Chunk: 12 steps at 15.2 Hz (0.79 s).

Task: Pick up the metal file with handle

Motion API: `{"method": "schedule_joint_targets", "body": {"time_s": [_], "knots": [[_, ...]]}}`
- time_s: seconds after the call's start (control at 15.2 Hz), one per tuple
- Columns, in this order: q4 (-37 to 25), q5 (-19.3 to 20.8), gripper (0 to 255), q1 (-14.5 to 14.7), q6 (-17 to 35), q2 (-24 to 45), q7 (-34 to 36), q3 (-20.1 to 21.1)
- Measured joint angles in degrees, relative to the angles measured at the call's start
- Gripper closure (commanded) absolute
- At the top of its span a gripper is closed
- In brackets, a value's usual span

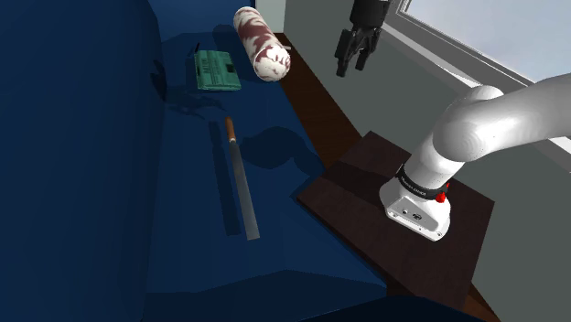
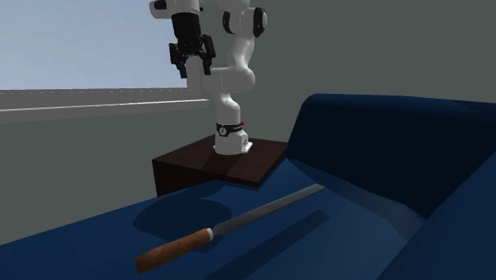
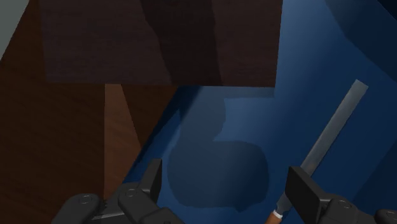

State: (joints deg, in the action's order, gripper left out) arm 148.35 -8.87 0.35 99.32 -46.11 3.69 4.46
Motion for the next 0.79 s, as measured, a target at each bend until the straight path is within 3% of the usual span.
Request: {"method": "schedule_joint_targets", "body": {"time_s": [0.4,0.79], "knots": [[4.64,-5.78,0,1.89,11.37,4.27,9.75,7.85],[5.56,-10.04,0,2.82,23.97,13.33,19.59,16.23]]}}
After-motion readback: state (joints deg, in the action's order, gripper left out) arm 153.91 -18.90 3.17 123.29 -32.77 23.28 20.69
